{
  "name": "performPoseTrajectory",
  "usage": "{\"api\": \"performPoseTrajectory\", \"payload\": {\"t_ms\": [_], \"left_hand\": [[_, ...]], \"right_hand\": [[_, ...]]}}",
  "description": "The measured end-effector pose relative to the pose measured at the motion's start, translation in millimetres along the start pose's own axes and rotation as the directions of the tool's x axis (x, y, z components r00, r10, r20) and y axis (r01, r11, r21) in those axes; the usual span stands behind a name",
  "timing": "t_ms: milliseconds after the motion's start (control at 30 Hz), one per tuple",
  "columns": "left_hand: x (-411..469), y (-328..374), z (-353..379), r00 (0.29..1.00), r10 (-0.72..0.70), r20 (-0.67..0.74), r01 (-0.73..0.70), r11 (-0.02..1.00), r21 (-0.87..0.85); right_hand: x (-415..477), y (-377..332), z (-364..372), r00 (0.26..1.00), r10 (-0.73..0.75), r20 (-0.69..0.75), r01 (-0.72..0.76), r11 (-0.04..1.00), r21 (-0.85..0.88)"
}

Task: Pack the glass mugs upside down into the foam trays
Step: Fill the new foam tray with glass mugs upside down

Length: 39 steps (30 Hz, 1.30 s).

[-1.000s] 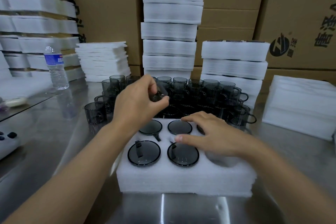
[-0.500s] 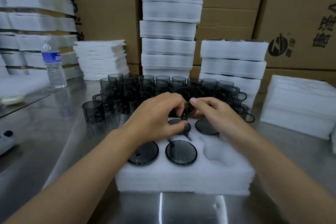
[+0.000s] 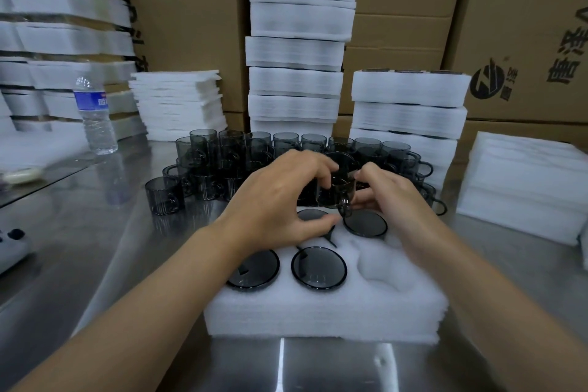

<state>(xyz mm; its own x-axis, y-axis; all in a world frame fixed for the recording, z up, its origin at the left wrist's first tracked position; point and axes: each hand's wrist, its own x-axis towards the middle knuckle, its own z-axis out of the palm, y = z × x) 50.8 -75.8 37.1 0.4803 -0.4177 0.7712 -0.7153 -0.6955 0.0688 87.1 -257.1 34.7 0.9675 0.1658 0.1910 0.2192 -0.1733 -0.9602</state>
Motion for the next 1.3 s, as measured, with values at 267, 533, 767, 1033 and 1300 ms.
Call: {"api": "performPoseTrajectory", "payload": {"t_ms": [267, 533, 767, 1033, 1300], "left_hand": [[-5, -11, 6, 0.987, -0.162, 0.013, 0.162, 0.978, -0.132], [-4, -16, 10, 0.980, -0.194, 0.038, 0.197, 0.973, -0.118], [-2, -12, 8, 0.985, -0.173, 0.025, 0.175, 0.979, -0.108], [-1, -12, 8, 0.984, -0.178, 0.008, 0.178, 0.977, -0.118], [-2, -13, 9, 0.985, -0.167, 0.054, 0.173, 0.975, -0.142]], "right_hand": [[1, -1, 2, 0.999, -0.046, -0.010, 0.047, 0.996, 0.080], [-4, -3, 3, 0.985, -0.159, 0.070, 0.151, 0.982, 0.114], [-4, -2, 3, 0.972, -0.185, 0.142, 0.174, 0.981, 0.084], [1, 2, 4, 0.981, -0.154, 0.120, 0.145, 0.986, 0.082], [7, 5, 3, 0.994, -0.106, -0.008, 0.106, 0.977, 0.184]]}}
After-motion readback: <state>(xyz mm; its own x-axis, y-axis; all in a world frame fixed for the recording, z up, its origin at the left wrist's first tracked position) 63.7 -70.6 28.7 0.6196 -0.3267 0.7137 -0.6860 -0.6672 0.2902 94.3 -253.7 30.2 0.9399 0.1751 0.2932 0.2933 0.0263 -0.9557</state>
